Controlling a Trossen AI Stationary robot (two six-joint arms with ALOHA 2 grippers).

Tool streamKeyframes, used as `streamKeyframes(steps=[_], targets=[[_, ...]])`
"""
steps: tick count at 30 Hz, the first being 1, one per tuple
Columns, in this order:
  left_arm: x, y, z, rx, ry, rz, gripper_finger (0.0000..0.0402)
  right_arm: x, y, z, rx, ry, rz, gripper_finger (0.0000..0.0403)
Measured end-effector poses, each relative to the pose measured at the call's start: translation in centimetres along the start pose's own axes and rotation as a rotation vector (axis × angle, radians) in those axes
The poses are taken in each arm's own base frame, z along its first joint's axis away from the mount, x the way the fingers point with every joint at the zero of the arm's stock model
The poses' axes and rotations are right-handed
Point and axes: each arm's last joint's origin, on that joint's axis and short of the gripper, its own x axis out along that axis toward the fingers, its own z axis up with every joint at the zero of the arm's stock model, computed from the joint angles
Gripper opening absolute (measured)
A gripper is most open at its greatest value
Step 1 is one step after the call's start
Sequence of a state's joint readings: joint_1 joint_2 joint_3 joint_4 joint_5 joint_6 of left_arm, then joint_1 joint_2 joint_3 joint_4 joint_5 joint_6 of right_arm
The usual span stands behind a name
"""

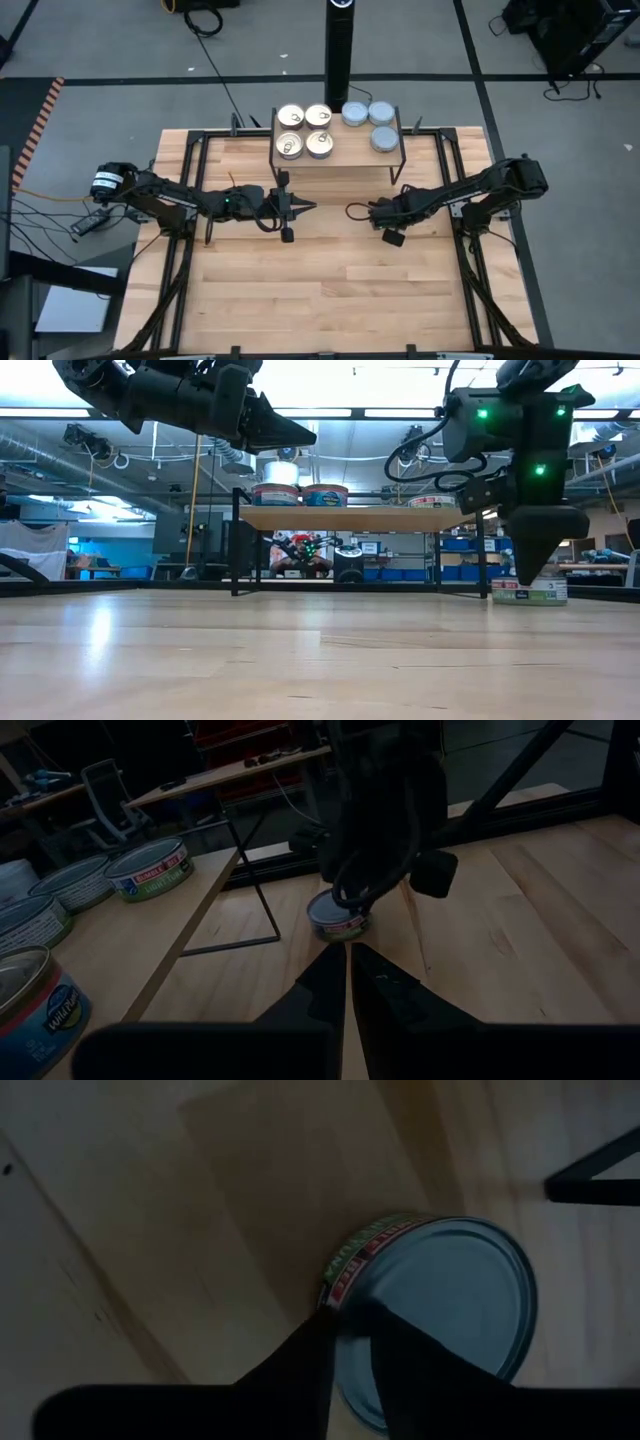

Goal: Stack canned seafood by type on shelf
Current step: Put the green tuna can on the shelf aligned with the other green tuna can

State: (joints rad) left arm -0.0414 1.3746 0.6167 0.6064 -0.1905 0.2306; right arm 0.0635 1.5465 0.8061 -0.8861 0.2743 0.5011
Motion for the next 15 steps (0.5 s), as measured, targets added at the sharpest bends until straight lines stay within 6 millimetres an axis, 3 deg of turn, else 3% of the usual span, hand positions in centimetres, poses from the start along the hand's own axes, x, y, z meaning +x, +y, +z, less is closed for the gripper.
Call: streamKeyframes(steps=[7,15], targets=[[0.0,0.0,0.0,0.0,-0.001,0.0,0.0025,-0.6,-0.2,-0.2,-0.012,-0.037,0.02,0.0008],[0.0,0.0,0.0,0.0,-0.001,0.0,0.0025,-3.8,-0.6,-0.2,-0.009,-0.151,0.107,0.0003]])
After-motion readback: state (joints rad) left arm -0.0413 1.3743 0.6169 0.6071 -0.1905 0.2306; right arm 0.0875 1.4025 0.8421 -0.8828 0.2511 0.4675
